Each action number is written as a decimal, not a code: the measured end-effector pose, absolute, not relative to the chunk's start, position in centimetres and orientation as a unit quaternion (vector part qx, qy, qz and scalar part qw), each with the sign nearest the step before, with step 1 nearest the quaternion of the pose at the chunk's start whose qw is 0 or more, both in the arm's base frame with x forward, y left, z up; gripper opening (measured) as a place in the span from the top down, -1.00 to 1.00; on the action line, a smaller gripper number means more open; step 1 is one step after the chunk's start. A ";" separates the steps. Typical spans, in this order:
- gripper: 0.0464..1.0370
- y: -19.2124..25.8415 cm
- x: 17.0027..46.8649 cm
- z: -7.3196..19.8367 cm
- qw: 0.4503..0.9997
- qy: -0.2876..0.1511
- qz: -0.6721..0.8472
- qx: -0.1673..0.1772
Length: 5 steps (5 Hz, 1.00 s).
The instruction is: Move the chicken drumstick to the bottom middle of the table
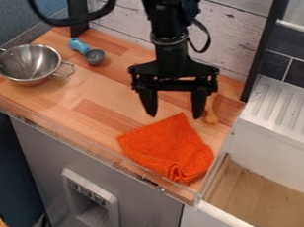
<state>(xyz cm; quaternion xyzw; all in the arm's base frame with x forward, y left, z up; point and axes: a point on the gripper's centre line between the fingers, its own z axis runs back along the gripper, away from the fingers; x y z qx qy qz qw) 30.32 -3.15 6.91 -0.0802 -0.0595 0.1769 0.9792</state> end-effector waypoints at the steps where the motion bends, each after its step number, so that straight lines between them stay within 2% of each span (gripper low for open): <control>1: -0.93 -3.4 32.1 6.6 0.977 -0.074 0.180 -0.090; 2: -0.93 -3.2 33.8 6.5 0.971 -0.101 0.195 -0.090; 3: -0.93 -4.4 35.4 5.5 0.971 -0.109 0.200 -0.076; 4: -0.93 -4.2 36.5 4.7 0.969 -0.114 0.214 -0.055; 5: -0.93 -4.2 37.7 3.5 0.970 -0.109 0.216 -0.015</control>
